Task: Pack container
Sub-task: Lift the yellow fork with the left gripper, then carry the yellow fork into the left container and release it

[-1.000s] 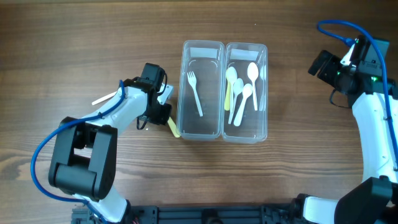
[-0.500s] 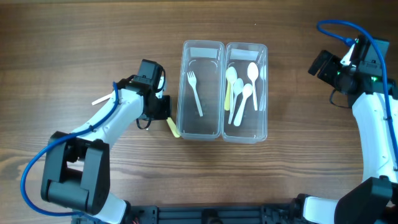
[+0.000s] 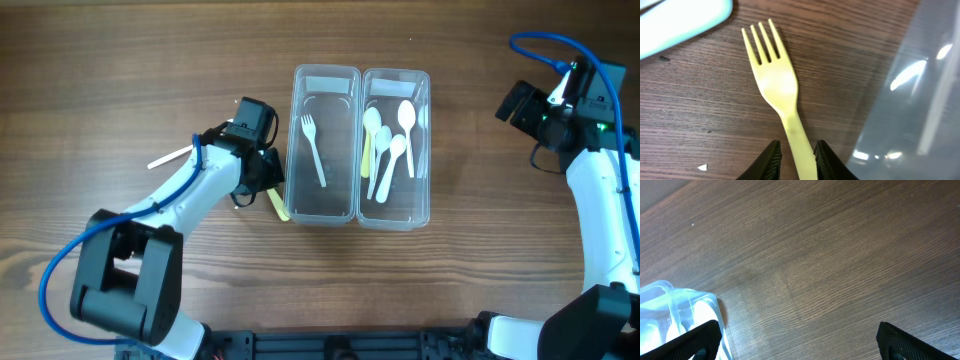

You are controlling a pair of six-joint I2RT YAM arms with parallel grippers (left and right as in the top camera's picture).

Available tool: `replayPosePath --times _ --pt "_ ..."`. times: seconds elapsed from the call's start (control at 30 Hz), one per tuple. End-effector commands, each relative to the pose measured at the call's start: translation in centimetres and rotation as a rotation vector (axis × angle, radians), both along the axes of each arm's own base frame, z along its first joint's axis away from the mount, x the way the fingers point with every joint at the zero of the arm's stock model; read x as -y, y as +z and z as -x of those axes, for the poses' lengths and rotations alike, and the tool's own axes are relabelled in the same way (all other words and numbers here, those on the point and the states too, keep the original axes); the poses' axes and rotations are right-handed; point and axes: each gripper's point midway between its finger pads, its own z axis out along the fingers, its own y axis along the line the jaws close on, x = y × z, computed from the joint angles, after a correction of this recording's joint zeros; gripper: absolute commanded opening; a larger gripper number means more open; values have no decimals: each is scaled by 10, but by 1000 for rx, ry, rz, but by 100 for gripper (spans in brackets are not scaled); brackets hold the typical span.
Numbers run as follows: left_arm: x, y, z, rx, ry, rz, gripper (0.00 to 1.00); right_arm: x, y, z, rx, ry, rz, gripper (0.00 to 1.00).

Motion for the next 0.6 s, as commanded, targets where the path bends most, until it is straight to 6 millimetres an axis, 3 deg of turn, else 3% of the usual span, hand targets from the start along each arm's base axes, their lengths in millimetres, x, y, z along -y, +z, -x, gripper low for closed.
replayPosePath --times 0.0,0.3,0.43,0.57 --pt "-5 -15 -4 -18 37 -44 27 -1 -1 -3 1 2 -9 100" --pt "-11 -30 -3 -42 45 -81 27 -1 -1 -2 0 3 -9 100" --pt "-11 -30 -3 -43 44 -81 11 -1 -1 -2 0 3 -9 100" --pt "-10 -26 -3 -36 36 -79 7 -1 -1 -2 0 2 -9 100"
